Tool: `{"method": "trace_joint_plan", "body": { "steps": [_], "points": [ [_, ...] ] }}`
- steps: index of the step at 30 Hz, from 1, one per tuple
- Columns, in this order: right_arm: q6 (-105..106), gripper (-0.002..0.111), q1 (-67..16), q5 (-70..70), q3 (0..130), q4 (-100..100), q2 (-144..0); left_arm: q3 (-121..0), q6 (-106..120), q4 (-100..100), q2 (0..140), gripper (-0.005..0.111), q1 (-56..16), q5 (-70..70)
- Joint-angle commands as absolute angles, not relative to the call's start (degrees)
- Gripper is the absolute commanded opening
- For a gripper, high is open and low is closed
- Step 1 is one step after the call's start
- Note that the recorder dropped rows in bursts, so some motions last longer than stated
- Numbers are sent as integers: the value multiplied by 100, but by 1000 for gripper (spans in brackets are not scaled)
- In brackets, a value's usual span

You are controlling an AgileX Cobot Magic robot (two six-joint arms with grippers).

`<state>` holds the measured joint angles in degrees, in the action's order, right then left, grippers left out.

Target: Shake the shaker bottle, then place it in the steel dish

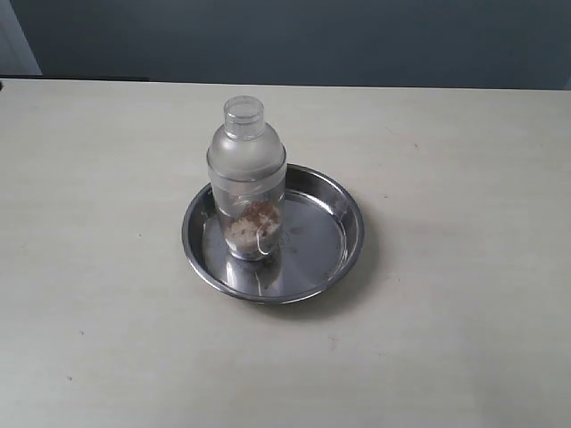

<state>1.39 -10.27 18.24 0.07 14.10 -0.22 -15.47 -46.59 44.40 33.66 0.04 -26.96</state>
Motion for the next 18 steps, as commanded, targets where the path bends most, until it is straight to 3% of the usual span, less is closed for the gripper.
{"method": "trace_joint_plan", "body": {
  "steps": [1, 11, 14, 18],
  "points": [
    [149, -1, -1035, 1767, 0, 1384, 0, -802, -2396, 2547, 2537, 0, -228, -2424],
    [149, -1, -1035, 1767, 0, 1384, 0, -186, -1647, 1552, 707, 0, -235, 97],
    [149, -1, -1035, 1767, 0, 1373, 0, -87, -261, 361, 63, 0, -235, 937],
    [149, -1, -1035, 1767, 0, 1361, 0, 0, -137, 51, 0, 0, -235, 1315]
  ]
}}
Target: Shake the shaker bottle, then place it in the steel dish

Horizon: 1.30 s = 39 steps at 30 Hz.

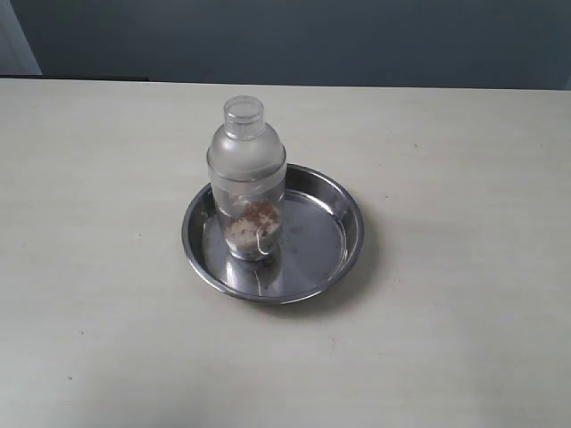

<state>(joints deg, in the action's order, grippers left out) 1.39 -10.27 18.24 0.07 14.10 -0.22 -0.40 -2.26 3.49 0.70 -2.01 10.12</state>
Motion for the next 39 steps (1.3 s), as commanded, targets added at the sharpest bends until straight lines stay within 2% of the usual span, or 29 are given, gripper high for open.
{"method": "trace_joint_plan", "body": {
  "steps": [1, 39],
  "points": [
    [149, -1, -1035, 1767, 0, 1361, 0, 0, -149, 51, 0, 0, -235, 1330],
    [149, -1, -1035, 1767, 0, 1361, 0, 0, -128, 179, 0, 0, -235, 1195]
  ]
}}
